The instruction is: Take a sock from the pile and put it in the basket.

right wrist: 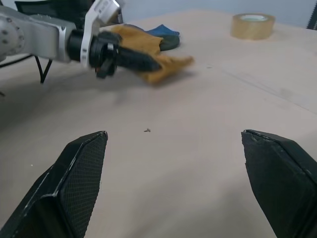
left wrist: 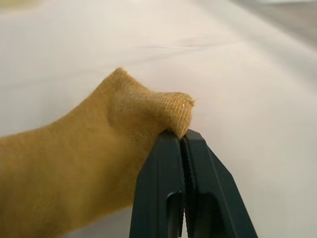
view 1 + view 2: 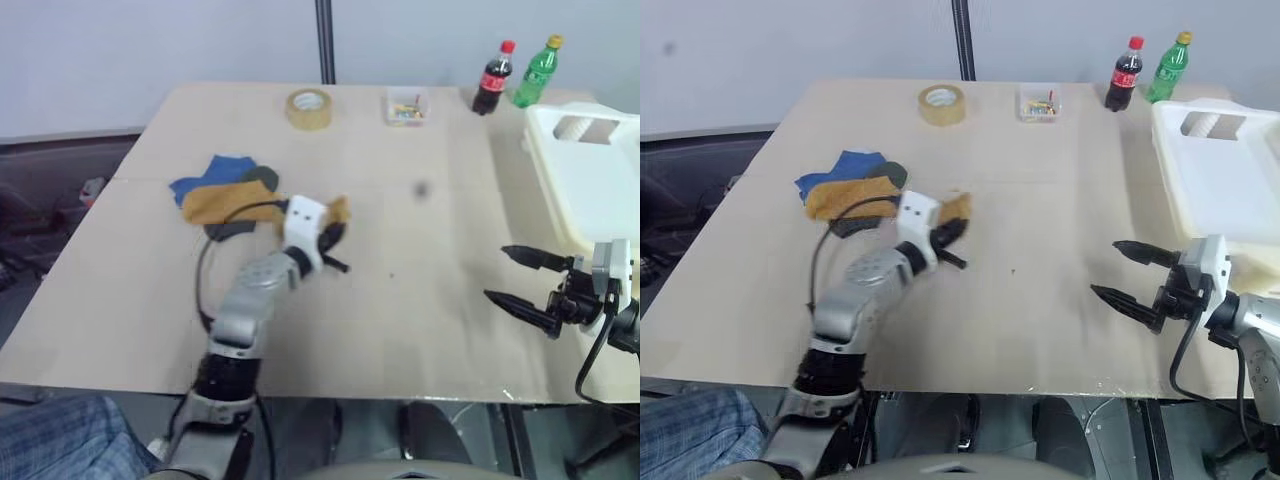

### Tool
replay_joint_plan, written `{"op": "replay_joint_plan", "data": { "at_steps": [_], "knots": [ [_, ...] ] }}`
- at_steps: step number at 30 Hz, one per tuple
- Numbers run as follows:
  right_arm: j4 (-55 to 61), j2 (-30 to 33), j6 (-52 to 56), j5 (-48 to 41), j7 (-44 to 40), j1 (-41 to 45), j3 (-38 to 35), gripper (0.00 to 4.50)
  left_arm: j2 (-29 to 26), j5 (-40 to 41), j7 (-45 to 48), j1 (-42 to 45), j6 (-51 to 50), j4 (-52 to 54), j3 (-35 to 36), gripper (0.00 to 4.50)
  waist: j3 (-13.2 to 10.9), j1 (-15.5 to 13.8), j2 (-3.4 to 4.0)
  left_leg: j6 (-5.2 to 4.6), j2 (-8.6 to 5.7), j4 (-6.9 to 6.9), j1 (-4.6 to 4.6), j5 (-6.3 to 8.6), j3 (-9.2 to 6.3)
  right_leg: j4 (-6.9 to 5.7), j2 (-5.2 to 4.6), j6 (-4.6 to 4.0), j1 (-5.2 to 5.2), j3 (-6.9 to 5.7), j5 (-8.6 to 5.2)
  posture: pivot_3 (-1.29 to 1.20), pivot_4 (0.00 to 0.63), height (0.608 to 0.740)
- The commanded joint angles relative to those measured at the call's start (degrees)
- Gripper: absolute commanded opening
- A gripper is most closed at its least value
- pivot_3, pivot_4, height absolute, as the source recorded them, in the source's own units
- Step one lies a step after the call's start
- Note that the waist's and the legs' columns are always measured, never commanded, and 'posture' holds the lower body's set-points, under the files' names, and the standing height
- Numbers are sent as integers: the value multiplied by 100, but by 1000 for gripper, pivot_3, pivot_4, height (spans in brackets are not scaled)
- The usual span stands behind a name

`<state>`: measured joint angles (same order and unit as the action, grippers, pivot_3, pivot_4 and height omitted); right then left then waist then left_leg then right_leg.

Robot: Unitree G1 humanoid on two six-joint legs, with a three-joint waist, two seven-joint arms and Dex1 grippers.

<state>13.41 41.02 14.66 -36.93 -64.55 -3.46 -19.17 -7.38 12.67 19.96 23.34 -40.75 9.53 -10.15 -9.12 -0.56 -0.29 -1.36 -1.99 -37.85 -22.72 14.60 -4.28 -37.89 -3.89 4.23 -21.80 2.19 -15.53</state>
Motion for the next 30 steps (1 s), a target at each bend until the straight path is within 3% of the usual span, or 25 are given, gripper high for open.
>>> {"op": "replay_joint_plan", "data": {
  "at_steps": [1,7,8,10,13,19,24,27,30],
  "knots": [
    [170,34,-144,-44,82,-65,-286,4500,394,73,-65,188,-155,-34,-275,93,0,-2,0,0,0,-2,0,0,0,0,1,0,1,0,0,0,150,738],
    [266,52,-193,-46,210,-266,-540,4500,726,-84,37,379,-1,-615,-659,93,-1,-16,-1,-1,-2,-16,-1,1,-1,2,2,1,10,-2,-1,0,150,738],
    [314,40,-191,-61,247,-323,-572,4500,824,1,72,407,40,-664,-610,606,-1,-11,-2,-1,-1,-17,-1,1,-2,2,2,1,10,-2,-1,0,150,738],
    [413,20,-170,-79,316,-411,-599,4500,947,314,247,385,-2,-520,-431,1083,-1,-18,-1,-1,-1,-17,-2,1,-2,1,2,1,10,-2,-1,0,150,738],
    [477,5,-153,-93,391,-462,-591,4500,882,803,596,304,-165,-116,-133,2181,-1,-8,-2,-1,1,-18,-4,1,-3,2,1,1,10,-3,-1,0,150,738],
    [518,-12,354,-137,777,-283,-216,4500,337,1634,900,693,-647,50,822,2181,-1,2,0,-1,6,-21,-1,0,-4,0,8,0,11,-4,-2,0,150,738],
    [391,-245,788,713,1749,534,734,4500,-598,1275,1272,1329,-39,-1433,1231,2181,0,34,2,0,2,-34,1,0,-3,-7,13,0,12,-3,-1,0,150,738],
    [191,-499,1124,1120,2176,1184,1357,4500,-997,1365,2014,1546,375,-1945,1282,2181,-4,102,-1,16,4,-34,-6,-9,-6,-5,19,0,8,-4,-1,0,150,738],
    [-100,-810,1983,1229,2795,1717,1633,4500,-1391,1618,3141,1326,628,-1704,1167,2181,-10,112,-5,25,3,-35,-18,-15,-6,0,17,-1,-2,-1,-2,0,150,738]
  ]
}}
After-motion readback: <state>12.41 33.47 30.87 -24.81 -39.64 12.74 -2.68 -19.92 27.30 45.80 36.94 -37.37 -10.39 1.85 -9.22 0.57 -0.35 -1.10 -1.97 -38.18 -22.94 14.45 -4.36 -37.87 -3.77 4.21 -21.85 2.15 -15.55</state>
